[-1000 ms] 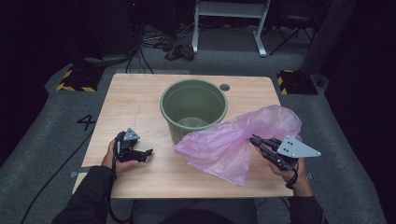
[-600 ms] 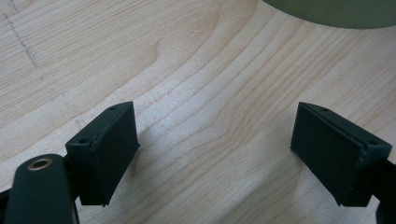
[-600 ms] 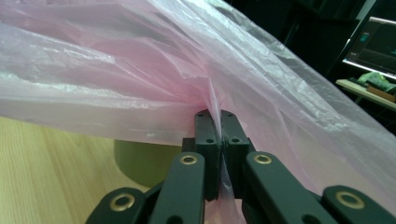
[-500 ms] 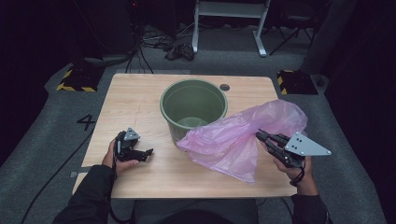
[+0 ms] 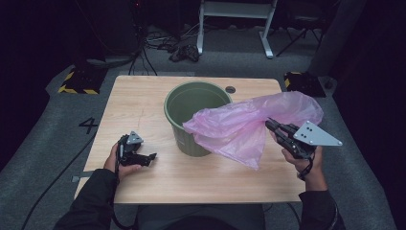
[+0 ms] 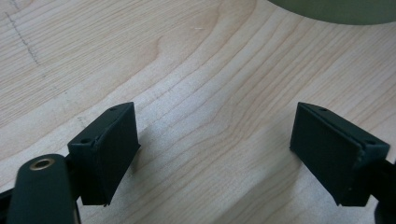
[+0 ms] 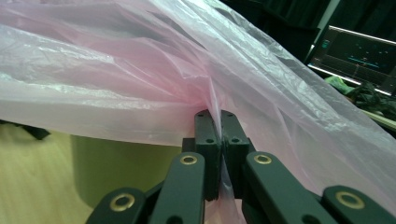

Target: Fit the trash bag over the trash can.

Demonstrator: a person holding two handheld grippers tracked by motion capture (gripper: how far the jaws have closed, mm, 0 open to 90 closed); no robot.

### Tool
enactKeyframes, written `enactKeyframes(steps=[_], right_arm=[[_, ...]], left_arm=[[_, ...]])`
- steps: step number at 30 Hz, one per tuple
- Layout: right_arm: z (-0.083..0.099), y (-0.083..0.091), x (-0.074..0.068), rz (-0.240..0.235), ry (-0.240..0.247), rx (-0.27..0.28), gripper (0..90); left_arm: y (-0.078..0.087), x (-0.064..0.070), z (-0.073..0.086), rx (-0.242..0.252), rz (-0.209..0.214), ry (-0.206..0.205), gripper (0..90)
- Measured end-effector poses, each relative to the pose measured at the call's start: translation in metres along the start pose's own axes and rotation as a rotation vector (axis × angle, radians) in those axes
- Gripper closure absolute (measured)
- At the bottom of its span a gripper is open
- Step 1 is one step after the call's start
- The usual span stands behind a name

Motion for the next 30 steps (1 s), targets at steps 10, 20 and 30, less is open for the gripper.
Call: enactKeyframes(steps=[10,20,30], right_arm=[[-0.007,-0.03,0.015,0.052,0.044,-0.106,88.2],[-0.01,-0.052,0.021,0.107,0.074,-0.205,87.7],[-0.018,-0.065,0.022,0.138,0.084,-0.248,87.3]], left_arm=[[0.035,0.008,-0.023,0.125,-0.006,-0.041,16.5],[0.094,0.036,-0.062,0.301,0.036,-0.113,16.5],[0.144,0.084,-0.113,0.419,0.088,-0.236,16.4]])
Point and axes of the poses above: each handheld gripper's, and its own axes: y roughly backward along the jaws, z roughly out of its underside, x roughly to its right, the point moved 10 cm from there along -y, roughly forward along the jaws, and after that the axes turned 10 degrees about -x, right-handed, at the moved point
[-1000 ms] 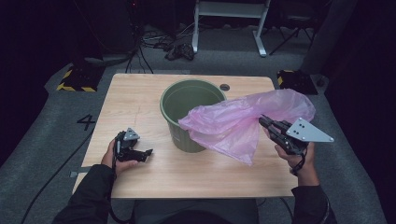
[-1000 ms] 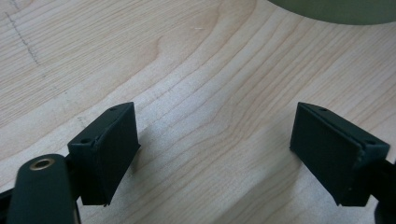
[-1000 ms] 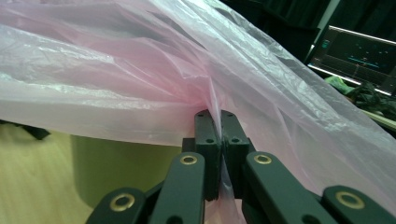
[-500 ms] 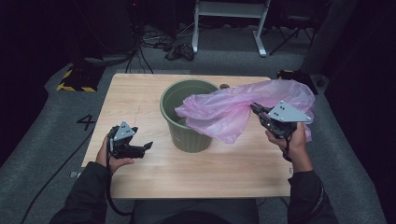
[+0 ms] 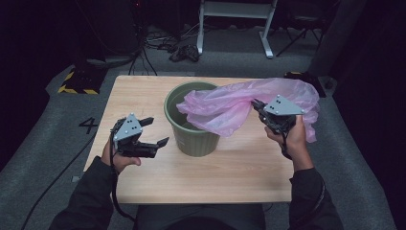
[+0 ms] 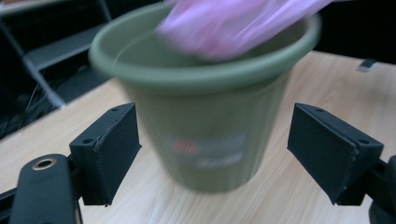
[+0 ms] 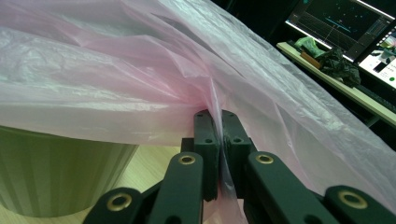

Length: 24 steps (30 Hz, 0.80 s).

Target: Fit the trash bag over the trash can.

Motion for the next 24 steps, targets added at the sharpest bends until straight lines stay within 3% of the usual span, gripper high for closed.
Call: enactKeyframes(steps=[3,11,14,20,24], right_arm=[[-0.003,-0.002,-0.001,0.009,0.013,-0.014,87.2],[-0.008,-0.006,-0.007,0.021,0.049,-0.045,86.6],[-0.009,-0.007,-0.008,0.026,0.053,-0.054,86.5],[-0.011,-0.009,-0.012,0.024,0.063,-0.063,86.4],[-0.013,-0.01,-0.016,0.025,0.074,-0.069,86.3]], left_arm=[[0.003,0.014,-0.019,0.027,0.031,-0.033,16.4],[-0.005,0.048,-0.068,0.048,0.057,-0.153,16.7],[-0.007,0.06,-0.083,0.065,0.08,-0.173,16.7],[-0.02,0.086,-0.101,0.059,0.116,-0.237,16.3],[-0.035,0.093,-0.106,0.032,0.099,-0.268,16.4]])
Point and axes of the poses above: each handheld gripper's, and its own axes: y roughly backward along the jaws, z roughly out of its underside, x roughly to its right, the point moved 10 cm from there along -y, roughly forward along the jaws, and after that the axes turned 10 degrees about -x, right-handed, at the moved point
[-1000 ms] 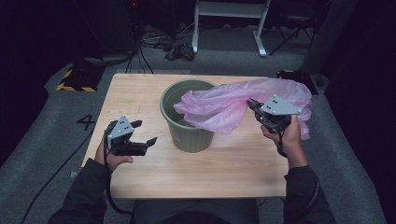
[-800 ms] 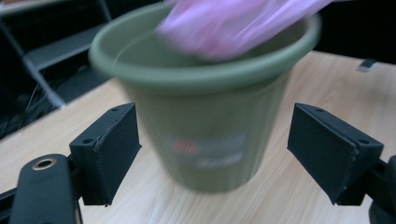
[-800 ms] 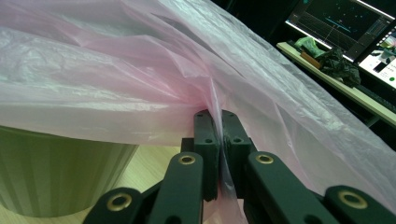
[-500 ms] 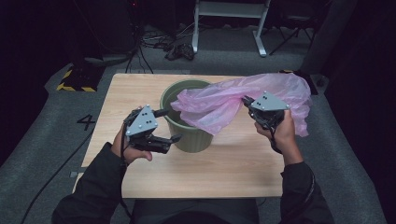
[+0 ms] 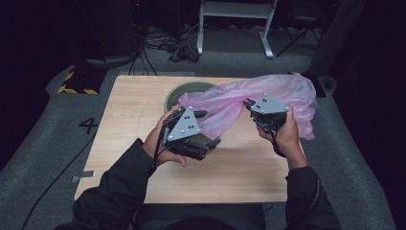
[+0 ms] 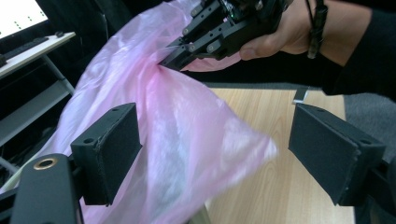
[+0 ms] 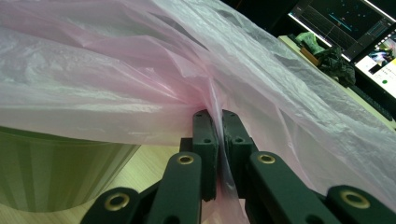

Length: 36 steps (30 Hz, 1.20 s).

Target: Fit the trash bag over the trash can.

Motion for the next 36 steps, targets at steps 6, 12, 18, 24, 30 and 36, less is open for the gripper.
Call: enactKeyframes(steps=[6,12,18,24,30,36], right_arm=[[-0.001,0.002,-0.007,-0.024,0.037,0.009,87.1],[-0.002,0.008,-0.014,-0.053,0.072,0.037,87.2],[-0.008,0.018,-0.023,-0.068,0.099,0.074,87.0],[-0.013,0.022,-0.033,-0.083,0.156,0.084,86.9],[-0.015,0.022,-0.041,-0.098,0.19,0.078,86.9],[-0.021,0.024,-0.042,-0.094,0.19,0.089,85.7]], left_arm=[[-0.018,-0.025,0.004,-0.062,-0.105,0.015,24.3],[-0.026,-0.048,0.015,-0.105,-0.138,0.057,36.6],[-0.03,-0.069,0.024,-0.143,-0.185,0.066,47.7],[-0.034,-0.081,0.035,-0.201,-0.19,0.046,57.0],[-0.032,-0.079,0.032,-0.163,-0.106,0.087,35.8],[-0.025,-0.071,0.022,-0.114,-0.039,0.084,27.7]])
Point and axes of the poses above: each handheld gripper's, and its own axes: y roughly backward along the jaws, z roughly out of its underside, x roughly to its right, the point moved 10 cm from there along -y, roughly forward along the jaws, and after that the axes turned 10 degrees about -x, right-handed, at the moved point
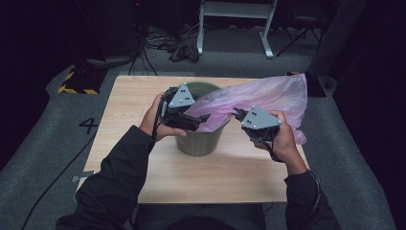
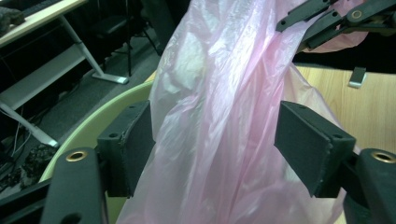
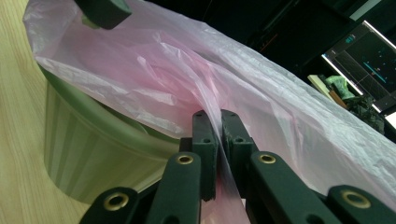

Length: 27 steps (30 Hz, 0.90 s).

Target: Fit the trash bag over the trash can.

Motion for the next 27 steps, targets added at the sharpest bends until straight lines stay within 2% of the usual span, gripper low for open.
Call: enactKeyframes(steps=[5,9,11,14,16,17,20,22,24,27], right_arm=[[-0.006,-0.001,-0.005,0.002,0.011,0.0,85.5],[-0.008,-0.001,-0.007,-0.002,0.021,0.007,85.1],[-0.009,-0.002,-0.008,0.001,0.026,0.007,84.9],[-0.01,-0.002,-0.009,0.002,0.033,0.005,84.3],[-0.01,-0.001,-0.008,0.006,0.038,0.005,83.2],[-0.01,-0.001,-0.009,0.007,0.036,0.006,82.5],[-0.01,0.001,-0.008,0.012,0.038,0.007,80.3],[-0.009,0.003,-0.007,0.013,0.03,0.013,77.9],[-0.007,0.005,-0.006,0.018,0.025,0.016,72.3],[-0.002,0.011,-0.003,0.018,-0.01,0.031,59.4]], left_arm=[[-0.014,0.002,-0.004,-0.064,-0.006,-0.029,27.4],[-0.023,0.0,-0.003,-0.112,-0.039,-0.054,37.0],[-0.027,-0.001,-0.002,-0.135,-0.054,-0.076,46.5],[-0.029,0.002,0.0,-0.157,-0.04,-0.12,64.3],[-0.03,0.001,0.001,-0.171,-0.059,-0.141,73.7],[-0.031,0.001,0.003,-0.18,-0.054,-0.148,78.5],[-0.032,0.0,0.006,-0.188,-0.056,-0.152,88.4],[-0.033,-0.002,0.008,-0.191,-0.062,-0.156,89.8],[-0.032,-0.005,0.011,-0.19,-0.065,-0.149,89.9],[-0.029,-0.011,0.015,-0.168,-0.072,-0.127,90.0]])
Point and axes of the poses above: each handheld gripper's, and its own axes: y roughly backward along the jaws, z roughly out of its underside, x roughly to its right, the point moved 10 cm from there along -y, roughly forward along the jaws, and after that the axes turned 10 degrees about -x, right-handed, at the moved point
